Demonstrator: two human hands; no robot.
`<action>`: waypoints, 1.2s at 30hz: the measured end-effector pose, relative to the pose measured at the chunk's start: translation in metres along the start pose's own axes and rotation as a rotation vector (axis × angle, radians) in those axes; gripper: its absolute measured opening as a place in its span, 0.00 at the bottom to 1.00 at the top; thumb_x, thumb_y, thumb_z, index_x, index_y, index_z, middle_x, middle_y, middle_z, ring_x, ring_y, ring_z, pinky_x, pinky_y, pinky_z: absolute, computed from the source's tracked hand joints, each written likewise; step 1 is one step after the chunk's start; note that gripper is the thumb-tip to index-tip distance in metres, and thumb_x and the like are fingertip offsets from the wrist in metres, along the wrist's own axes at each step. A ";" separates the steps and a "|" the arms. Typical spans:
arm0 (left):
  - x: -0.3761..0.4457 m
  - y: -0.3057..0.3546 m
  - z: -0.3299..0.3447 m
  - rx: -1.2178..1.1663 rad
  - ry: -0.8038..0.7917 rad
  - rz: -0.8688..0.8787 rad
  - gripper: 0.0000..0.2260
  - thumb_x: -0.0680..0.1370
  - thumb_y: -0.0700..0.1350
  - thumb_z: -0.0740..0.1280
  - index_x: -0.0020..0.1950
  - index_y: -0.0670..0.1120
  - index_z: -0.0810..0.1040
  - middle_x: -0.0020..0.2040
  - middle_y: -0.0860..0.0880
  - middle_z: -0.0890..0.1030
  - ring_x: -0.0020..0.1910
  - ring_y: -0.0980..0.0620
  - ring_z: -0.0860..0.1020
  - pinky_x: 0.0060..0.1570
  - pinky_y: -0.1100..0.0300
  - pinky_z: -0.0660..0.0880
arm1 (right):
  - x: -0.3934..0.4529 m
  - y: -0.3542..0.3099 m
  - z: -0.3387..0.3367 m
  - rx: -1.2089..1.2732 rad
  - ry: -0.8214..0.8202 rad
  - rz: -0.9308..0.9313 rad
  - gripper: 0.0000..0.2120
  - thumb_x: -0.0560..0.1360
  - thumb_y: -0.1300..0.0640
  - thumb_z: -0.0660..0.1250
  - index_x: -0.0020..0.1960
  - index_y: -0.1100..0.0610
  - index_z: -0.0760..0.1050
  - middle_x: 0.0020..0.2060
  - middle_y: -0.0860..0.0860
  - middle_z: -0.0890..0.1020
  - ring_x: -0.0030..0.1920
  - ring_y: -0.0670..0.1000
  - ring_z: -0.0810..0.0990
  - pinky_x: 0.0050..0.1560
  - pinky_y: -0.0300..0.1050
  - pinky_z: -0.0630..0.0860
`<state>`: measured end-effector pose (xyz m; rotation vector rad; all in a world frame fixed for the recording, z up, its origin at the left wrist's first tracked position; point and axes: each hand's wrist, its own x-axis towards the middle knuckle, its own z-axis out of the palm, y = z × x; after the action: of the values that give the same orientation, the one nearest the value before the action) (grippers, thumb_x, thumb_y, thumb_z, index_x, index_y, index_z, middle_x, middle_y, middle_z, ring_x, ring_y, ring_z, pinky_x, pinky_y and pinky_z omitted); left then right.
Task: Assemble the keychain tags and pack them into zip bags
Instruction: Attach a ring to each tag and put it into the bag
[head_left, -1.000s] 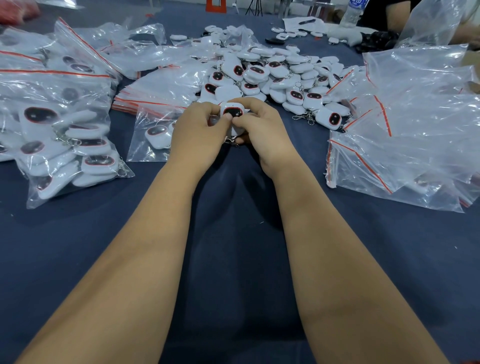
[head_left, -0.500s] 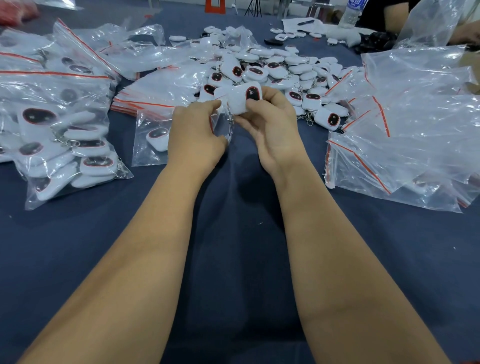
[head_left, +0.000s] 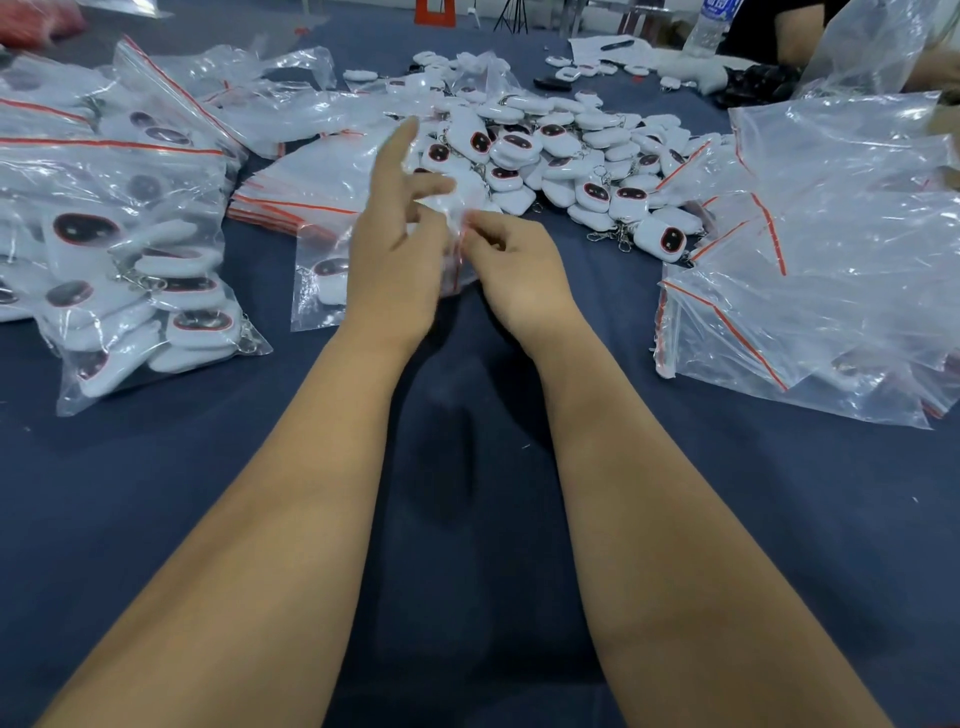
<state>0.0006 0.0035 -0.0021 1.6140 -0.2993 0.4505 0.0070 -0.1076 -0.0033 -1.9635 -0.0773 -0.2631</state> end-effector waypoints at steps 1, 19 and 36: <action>0.001 0.003 -0.001 -0.070 0.082 -0.016 0.27 0.73 0.37 0.56 0.71 0.53 0.66 0.56 0.48 0.79 0.43 0.60 0.75 0.44 0.63 0.73 | 0.001 0.001 0.000 -0.017 0.026 0.021 0.06 0.78 0.61 0.64 0.47 0.53 0.79 0.39 0.46 0.78 0.41 0.44 0.75 0.44 0.36 0.72; 0.000 0.012 0.015 -0.254 -0.139 -0.180 0.08 0.74 0.49 0.58 0.49 0.54 0.75 0.45 0.54 0.73 0.43 0.58 0.72 0.47 0.67 0.70 | 0.006 0.002 -0.032 -0.427 0.320 0.031 0.17 0.73 0.62 0.60 0.56 0.51 0.81 0.59 0.50 0.80 0.62 0.54 0.75 0.64 0.48 0.70; 0.014 -0.010 0.009 -0.023 0.081 -0.407 0.13 0.76 0.38 0.60 0.42 0.53 0.80 0.29 0.57 0.77 0.30 0.61 0.75 0.37 0.64 0.73 | 0.007 0.015 -0.040 -0.700 0.190 0.152 0.05 0.75 0.60 0.63 0.40 0.58 0.72 0.48 0.60 0.72 0.51 0.60 0.69 0.41 0.42 0.54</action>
<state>0.0190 -0.0034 -0.0051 1.5800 0.0868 0.1971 0.0107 -0.1510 0.0000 -2.6070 0.3282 -0.4136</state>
